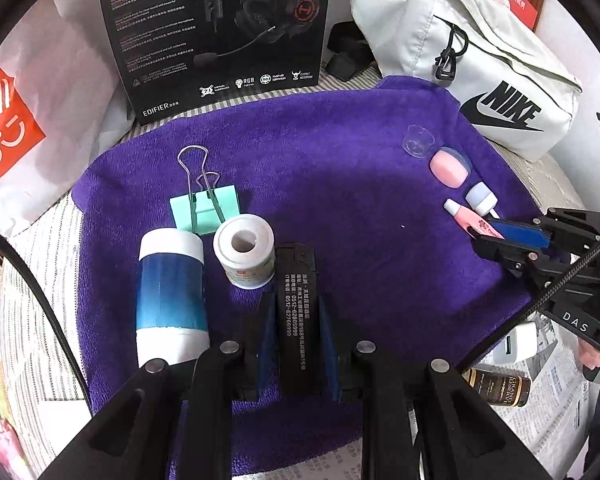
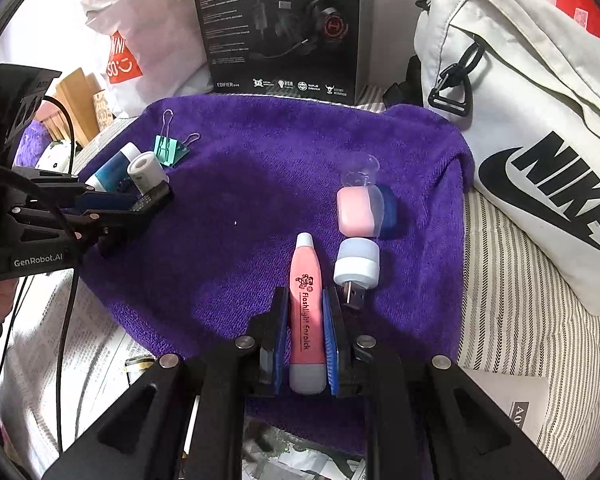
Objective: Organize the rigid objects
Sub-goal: 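Carry the lighter beside the tape roll while the right tool lays the highlighter beside the small bottle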
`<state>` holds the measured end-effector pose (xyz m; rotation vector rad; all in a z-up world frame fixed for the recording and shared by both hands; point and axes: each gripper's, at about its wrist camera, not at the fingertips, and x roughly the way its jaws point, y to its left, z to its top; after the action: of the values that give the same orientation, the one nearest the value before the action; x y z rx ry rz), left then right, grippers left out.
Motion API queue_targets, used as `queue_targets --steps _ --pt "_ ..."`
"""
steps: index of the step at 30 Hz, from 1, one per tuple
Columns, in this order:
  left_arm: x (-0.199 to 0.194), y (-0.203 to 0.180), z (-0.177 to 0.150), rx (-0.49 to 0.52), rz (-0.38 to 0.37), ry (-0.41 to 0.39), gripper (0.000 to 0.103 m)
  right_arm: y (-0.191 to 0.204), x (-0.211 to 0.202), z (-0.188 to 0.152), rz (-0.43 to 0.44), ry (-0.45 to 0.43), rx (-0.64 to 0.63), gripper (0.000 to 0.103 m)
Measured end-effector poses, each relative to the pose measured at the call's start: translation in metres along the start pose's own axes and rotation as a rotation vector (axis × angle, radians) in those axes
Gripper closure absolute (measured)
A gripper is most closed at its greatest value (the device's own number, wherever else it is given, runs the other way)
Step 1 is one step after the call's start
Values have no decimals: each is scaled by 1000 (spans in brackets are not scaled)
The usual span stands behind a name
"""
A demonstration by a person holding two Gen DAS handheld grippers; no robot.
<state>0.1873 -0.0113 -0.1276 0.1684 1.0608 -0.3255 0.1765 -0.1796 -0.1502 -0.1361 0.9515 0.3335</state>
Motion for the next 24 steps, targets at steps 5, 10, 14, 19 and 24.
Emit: queue_targets --steps 5,10,14,19,24 --pt "-1 1 -2 -8 -6 -3 81 -2 -2 -2 19 -8 -12 86" --pt "-3 1 -6 -13 -20 1 73 -4 -6 -3 31 -3 6 79" --pt "-5 -2 -10 -20 -24 4 64 -6 -12 -4 36 -6 26 71" --pt "-11 -5 -12 -30 -5 7 59 -9 -24 -10 29 -11 47 70" --pt "-30 -6 -14 -50 0 -20 58 -11 -50 -18 27 -43 72 70"
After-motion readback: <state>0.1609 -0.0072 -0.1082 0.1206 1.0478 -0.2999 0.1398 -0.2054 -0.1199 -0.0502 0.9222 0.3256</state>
